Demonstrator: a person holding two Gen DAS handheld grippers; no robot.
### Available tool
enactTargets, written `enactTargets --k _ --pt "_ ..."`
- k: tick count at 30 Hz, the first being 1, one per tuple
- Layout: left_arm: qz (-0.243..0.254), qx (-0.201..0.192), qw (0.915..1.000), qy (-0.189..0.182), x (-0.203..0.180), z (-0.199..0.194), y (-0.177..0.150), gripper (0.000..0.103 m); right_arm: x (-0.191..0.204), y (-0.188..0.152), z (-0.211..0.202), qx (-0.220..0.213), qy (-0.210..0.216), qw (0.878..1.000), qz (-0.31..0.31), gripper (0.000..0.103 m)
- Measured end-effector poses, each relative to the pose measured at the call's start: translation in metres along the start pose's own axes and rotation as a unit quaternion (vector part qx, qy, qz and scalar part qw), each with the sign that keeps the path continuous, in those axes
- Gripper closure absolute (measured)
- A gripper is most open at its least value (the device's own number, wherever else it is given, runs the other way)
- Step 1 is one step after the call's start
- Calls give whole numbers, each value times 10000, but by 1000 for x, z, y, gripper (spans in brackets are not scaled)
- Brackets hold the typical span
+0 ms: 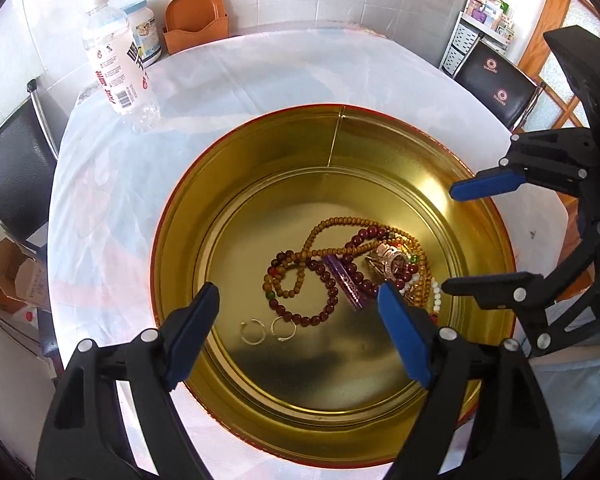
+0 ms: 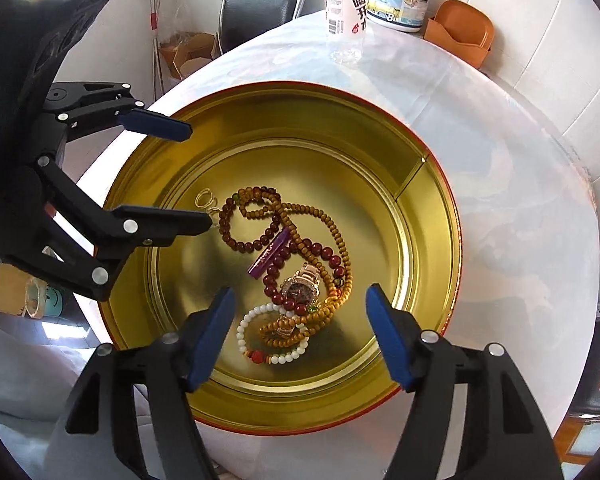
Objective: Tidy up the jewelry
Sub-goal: 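Open both grippers to release ring and strand in the tin, then move both tools out of the tin toward the small gold charm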
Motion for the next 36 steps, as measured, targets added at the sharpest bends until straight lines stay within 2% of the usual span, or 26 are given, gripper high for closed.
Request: enactTargets --k 2,9,14,19,23,29,31,36 --pt "4 16 10000 37 1 0 0 23 1 0 -1 -20 -66 10000 -45 28" --pt "-1 63 10000 27 -2 0 -4 23 6 -3 -1 -1 -103 9999 -59 27" --pt "-60 5 10000 10 -8 -6 -3 23 1 -8 -7 -72 -169 9998 -41 21" --pt "-187 -213 9993 -241 -27 -25 10 23 -18 -19 -25 -223 -312 9992 90 18" --pt "-82 -527 9974 -493 -62 -44 27 23 -53 -43 -52 -458 -576 9969 284 12" --pt "341 -782 9932 -797 -146 -54 46 23 -126 -113 -81 -446 -795 9916 915 12" --pt "464 -728 9918 -947 -180 -50 48 23 -143 -140 -86 -356 -722 9913 1041 12" --pt "841 -310 9869 -1345 -257 -26 39 23 -163 -197 -86 4 -547 9924 1100 12"
Point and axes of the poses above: each gripper's, at about its wrist camera, not at the fingertips, and z roughly the way its jaws point, x to its left, y to its top, the point moved 7 cm from there along z, roughly the way its jaws point, and after that the axes turned 13 degrees about y, right-handed, at the moved point
